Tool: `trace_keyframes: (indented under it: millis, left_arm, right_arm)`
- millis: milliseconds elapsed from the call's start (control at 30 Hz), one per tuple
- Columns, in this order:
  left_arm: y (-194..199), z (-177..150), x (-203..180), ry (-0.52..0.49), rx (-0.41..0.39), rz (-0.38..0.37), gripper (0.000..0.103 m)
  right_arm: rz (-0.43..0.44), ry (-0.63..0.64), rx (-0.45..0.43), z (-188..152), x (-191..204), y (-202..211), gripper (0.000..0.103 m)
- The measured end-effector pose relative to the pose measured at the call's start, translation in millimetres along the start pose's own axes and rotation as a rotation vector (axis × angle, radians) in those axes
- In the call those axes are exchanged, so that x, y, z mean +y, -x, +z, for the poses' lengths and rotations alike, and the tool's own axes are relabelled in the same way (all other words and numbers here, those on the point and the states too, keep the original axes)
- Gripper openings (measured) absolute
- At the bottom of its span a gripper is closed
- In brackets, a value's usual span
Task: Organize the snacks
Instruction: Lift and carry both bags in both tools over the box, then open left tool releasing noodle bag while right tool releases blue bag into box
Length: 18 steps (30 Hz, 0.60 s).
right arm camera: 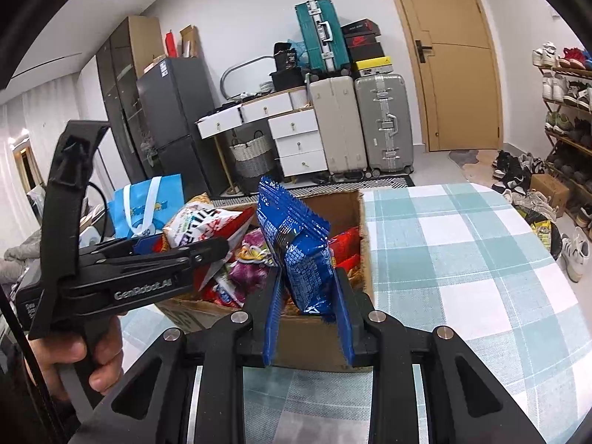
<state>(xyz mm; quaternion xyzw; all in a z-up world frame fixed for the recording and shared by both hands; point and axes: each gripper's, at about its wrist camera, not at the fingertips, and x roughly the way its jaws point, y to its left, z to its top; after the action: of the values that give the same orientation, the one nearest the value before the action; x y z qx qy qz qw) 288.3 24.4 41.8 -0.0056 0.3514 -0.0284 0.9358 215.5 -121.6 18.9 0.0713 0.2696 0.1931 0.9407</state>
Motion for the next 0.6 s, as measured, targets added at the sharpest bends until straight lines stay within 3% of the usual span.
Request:
trace_keyframes:
  millis: [200, 400, 600]
  left_arm:
    - [-1.4, -2.9, 1.1, -0.013, 0.021, 0.013, 0.066]
    - [16.1, -6.9, -0.5, -0.007, 0.003, -0.024, 0.069]
    - [26.9, -9.1, 1.8, 0.012, -0.001, -0.043, 0.081]
  right_arm:
    - [0.022, 0.006, 0.014, -0.9, 3.1, -5.5, 0.027]
    - [-0.008, 0.014, 0.016, -4.8, 2.2, -5.5, 0.039]
    - [-0.022, 0.025, 0.009, -7.6, 0.2, 0.1, 0.041]
